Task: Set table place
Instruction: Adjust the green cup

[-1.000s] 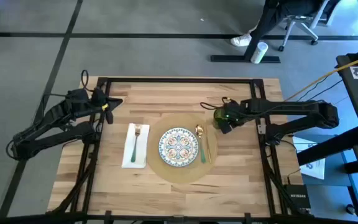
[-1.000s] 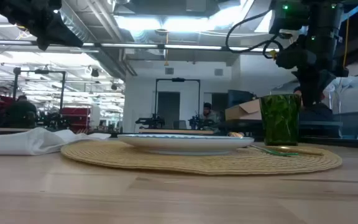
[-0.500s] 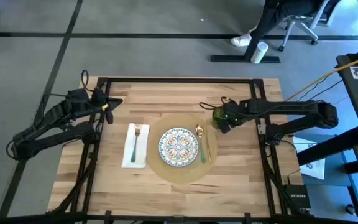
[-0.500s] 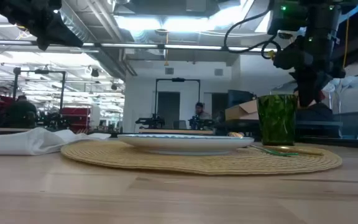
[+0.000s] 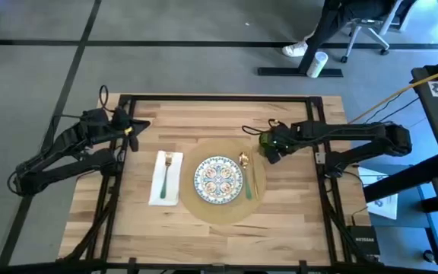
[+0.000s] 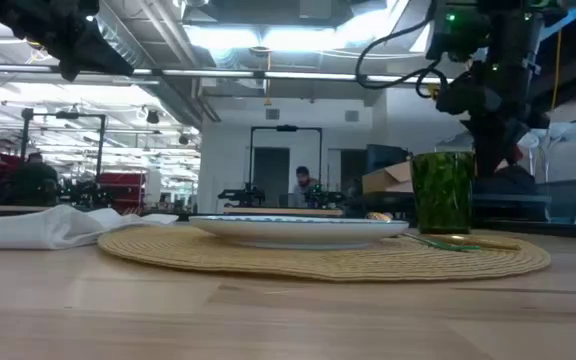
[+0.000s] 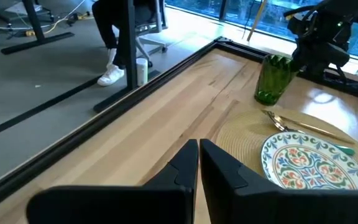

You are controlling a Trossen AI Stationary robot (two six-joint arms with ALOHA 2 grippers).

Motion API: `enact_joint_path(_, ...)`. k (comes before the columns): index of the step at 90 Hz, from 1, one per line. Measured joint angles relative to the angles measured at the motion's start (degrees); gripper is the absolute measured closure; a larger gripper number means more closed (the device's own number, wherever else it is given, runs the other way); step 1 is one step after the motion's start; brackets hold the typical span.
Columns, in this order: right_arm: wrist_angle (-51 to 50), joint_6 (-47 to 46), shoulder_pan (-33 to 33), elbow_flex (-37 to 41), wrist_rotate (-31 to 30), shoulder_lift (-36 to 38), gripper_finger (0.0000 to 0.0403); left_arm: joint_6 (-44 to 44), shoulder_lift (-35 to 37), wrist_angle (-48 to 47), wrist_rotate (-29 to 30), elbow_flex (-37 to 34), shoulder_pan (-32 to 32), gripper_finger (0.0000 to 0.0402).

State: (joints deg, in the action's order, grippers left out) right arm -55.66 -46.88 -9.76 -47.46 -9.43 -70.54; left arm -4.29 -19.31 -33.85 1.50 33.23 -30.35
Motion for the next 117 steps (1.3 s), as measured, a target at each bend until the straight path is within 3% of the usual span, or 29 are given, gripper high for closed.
enact_joint_path(117,2.0,2.3,0.0,0.0,-0.5,0.0,0.0403,0.0,0.0,0.0,0.0,0.0,0.0,0.0402)
